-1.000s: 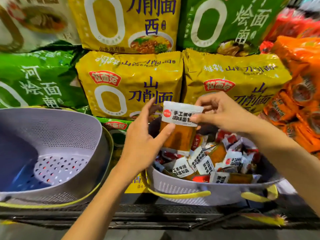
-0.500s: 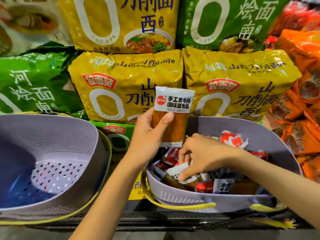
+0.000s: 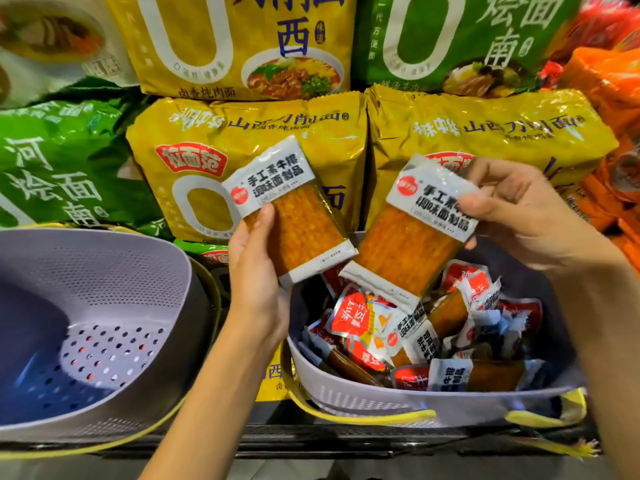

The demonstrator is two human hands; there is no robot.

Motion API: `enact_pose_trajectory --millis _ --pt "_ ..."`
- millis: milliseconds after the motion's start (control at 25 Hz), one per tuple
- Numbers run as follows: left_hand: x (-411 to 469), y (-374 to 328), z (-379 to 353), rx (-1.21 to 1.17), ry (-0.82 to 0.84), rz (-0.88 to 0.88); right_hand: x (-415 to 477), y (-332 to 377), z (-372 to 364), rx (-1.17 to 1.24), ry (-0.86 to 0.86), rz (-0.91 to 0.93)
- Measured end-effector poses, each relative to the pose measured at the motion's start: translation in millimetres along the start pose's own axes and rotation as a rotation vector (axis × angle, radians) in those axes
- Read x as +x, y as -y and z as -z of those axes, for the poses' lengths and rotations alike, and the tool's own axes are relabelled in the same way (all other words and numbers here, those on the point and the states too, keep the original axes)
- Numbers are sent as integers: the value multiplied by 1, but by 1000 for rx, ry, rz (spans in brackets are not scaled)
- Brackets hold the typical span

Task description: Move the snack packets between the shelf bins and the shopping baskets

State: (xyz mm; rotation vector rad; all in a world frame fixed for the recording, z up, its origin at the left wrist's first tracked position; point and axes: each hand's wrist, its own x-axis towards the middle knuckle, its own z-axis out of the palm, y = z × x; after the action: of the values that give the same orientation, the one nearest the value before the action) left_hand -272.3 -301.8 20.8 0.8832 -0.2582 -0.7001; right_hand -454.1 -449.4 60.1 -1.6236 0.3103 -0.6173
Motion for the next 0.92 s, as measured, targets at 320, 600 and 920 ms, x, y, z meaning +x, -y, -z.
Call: enact_pose_trajectory --millis 320,600,920 --pt "-4 5 0 291 348 -66 12 -12 -28 34 -70 37" --pt "0 14 11 679 592 -179 17 -17 -36 -10 -310 10" --pt "-3 9 9 465 490 -158 2 -51 -25 -1231 496 -355"
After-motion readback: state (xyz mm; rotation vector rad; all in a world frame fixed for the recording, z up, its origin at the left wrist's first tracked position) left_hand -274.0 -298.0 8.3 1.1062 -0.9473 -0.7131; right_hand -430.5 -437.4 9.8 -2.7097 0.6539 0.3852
